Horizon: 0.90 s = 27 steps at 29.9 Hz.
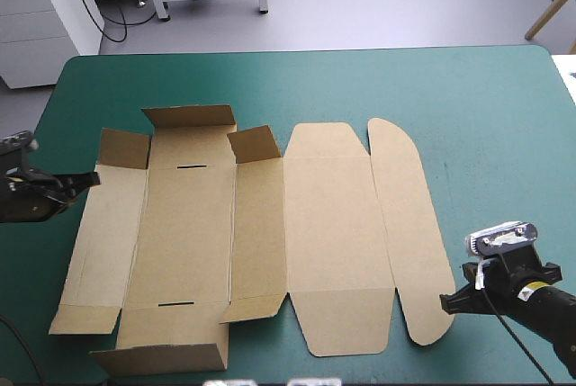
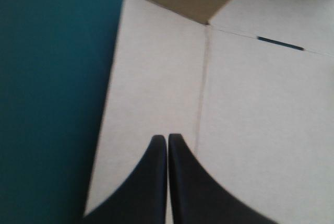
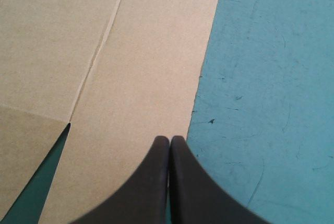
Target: Fold the box
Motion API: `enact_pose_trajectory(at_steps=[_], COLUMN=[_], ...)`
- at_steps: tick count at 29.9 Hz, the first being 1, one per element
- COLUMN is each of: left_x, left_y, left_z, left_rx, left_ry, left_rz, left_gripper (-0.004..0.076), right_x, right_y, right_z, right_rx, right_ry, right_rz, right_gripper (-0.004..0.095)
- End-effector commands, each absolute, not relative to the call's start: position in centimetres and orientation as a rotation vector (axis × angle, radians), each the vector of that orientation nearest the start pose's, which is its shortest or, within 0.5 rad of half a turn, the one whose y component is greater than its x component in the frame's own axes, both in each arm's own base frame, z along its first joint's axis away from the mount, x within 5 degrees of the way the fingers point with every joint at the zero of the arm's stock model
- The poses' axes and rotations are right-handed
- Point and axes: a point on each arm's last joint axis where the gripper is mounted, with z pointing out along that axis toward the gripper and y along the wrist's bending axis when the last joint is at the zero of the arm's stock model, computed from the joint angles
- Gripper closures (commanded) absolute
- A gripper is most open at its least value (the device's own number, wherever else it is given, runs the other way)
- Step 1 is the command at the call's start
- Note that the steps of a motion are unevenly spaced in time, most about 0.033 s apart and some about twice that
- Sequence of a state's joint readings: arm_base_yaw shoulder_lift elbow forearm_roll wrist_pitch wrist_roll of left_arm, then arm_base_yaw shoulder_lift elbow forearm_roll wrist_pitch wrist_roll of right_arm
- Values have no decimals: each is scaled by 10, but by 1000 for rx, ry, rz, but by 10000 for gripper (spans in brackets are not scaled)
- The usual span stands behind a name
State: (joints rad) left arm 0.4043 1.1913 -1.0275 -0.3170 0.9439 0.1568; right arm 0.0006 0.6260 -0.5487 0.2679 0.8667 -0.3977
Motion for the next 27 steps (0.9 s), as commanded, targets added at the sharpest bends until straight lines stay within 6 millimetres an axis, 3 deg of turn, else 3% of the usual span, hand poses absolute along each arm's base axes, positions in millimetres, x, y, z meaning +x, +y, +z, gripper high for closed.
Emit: enact_pose_trajectory(at_steps=[1, 6, 10, 17, 27], left_x=[206, 180, 165, 163, 162], left_y=[94, 123, 127, 124, 127], left_z=[342, 339, 335, 328, 324], left_rx=[-503, -568, -382, -233, -230], left_ry=[2443, 2500, 2607, 2654, 2669], left_rz=[-159, -133, -128, -144, -92], left_gripper=[734, 734, 734, 734, 725], right_x=[109, 109, 109, 110, 111], right_y=[18, 18, 18, 18, 17], right_z=[289, 289, 289, 288, 286], right_rx=[-333, -333, -332, -326, -313], right_ry=[2291, 2291, 2289, 2278, 2264], right_rz=[132, 132, 132, 127, 126], right_gripper=[927, 927, 927, 927, 927])
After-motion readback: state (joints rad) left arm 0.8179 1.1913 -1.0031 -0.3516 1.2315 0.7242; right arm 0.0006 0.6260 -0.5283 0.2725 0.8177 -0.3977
